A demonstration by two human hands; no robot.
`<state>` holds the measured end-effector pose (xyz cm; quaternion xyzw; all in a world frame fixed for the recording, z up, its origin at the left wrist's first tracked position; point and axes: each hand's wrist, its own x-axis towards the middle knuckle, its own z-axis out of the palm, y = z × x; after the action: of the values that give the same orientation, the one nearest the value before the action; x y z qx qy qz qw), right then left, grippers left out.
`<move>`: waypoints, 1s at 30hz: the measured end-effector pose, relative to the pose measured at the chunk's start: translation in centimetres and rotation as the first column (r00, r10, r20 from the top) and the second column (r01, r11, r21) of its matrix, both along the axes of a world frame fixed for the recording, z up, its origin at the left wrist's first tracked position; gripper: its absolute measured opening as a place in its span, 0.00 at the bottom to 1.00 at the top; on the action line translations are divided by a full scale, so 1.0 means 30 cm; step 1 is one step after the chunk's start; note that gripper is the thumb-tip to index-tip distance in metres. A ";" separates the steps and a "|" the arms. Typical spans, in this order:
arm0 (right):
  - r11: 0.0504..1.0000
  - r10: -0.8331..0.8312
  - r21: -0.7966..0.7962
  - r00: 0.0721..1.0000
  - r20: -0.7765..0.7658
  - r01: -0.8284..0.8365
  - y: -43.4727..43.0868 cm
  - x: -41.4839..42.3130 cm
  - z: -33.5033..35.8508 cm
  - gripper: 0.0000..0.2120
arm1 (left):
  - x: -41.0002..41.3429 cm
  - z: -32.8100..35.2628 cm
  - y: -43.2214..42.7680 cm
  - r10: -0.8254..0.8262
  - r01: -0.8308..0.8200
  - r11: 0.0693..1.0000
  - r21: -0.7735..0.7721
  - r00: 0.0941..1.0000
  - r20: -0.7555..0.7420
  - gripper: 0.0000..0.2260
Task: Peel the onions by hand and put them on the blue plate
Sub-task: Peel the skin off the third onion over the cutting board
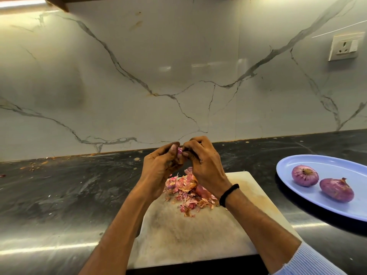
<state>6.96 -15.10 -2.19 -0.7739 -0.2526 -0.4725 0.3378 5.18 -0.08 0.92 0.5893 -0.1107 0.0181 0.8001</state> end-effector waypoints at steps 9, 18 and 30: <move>0.999 -0.048 0.004 0.999 0.005 0.048 0.002 -0.006 0.006 0.11 | -0.008 0.014 -0.004 -0.025 0.021 0.997 -0.070 0.998 -0.062 0.12; 0.991 -0.033 0.126 0.999 -0.032 0.037 0.004 -0.010 0.014 0.14 | -0.010 0.015 -0.006 -0.036 0.026 0.994 -0.105 0.995 -0.094 0.12; 0.967 0.051 0.256 0.985 -0.166 -0.007 -0.014 -0.019 0.021 0.15 | 0.003 0.020 0.000 0.023 -0.047 0.977 -0.206 0.993 -0.118 0.18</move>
<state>6.38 -15.52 -1.56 -0.7579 -0.1712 -0.4278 0.4617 5.26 -0.06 1.51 0.5042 -0.0513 0.0096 0.8620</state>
